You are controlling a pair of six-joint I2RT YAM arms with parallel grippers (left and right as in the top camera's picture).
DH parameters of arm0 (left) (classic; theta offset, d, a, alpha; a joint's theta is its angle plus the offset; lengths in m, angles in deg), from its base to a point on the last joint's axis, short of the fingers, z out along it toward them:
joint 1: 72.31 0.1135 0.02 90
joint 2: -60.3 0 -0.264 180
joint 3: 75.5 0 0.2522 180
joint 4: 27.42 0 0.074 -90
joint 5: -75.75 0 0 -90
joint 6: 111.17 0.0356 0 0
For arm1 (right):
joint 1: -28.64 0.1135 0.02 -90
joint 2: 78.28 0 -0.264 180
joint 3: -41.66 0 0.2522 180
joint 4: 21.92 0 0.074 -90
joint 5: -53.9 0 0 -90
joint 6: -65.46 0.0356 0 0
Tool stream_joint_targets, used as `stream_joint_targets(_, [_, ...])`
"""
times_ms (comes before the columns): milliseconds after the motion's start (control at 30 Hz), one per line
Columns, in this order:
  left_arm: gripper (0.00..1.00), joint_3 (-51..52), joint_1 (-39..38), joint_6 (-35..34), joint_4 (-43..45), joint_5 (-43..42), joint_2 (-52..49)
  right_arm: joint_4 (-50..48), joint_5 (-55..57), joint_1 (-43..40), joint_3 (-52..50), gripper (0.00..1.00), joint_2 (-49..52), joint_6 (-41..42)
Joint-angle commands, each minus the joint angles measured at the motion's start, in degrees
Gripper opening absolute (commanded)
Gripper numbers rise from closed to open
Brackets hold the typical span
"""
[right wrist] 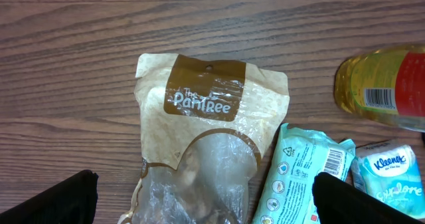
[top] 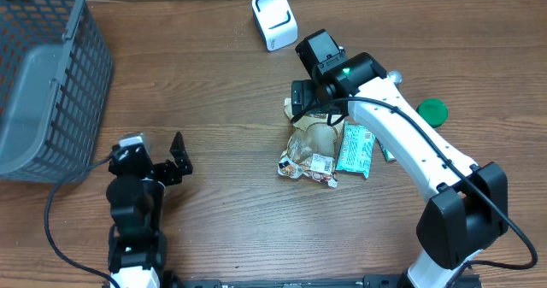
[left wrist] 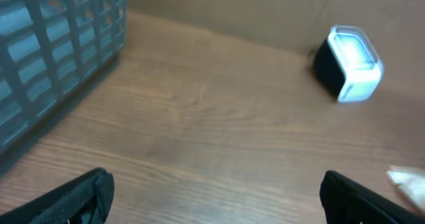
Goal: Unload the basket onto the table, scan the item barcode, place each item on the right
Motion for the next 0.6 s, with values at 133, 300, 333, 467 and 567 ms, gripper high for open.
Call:
stream_joint_targets(133, [1.00,7.82,-0.09,-8.79,10.40,-0.52,3.06,-0.31,0.57,-0.13,1.05,1.00,-1.25,0.22])
stream_joint_targets(300, [1.00,10.10,-0.09,-10.49,10.27,0.04,5.09,-0.31,0.55,-0.13,1.05,1.00,-1.25,0.22])
stream_joint_targets(333, [1.00,10.10,-0.07,-10.47,9.81,0.04,5.44,-0.31,0.57,-0.13,1.05,1.00,-1.25,0.22])
stream_joint_targets(467, [1.00,10.10,-0.07,-10.25,7.04,0.17,7.56,-0.31,0.55,-0.13,1.05,1.00,-1.25,0.22])
stream_joint_targets(567, [1.00,10.10,-0.09,-10.25,2.23,0.70,10.08,-0.31,0.57,-0.13,1.05,1.00,-1.25,0.22])
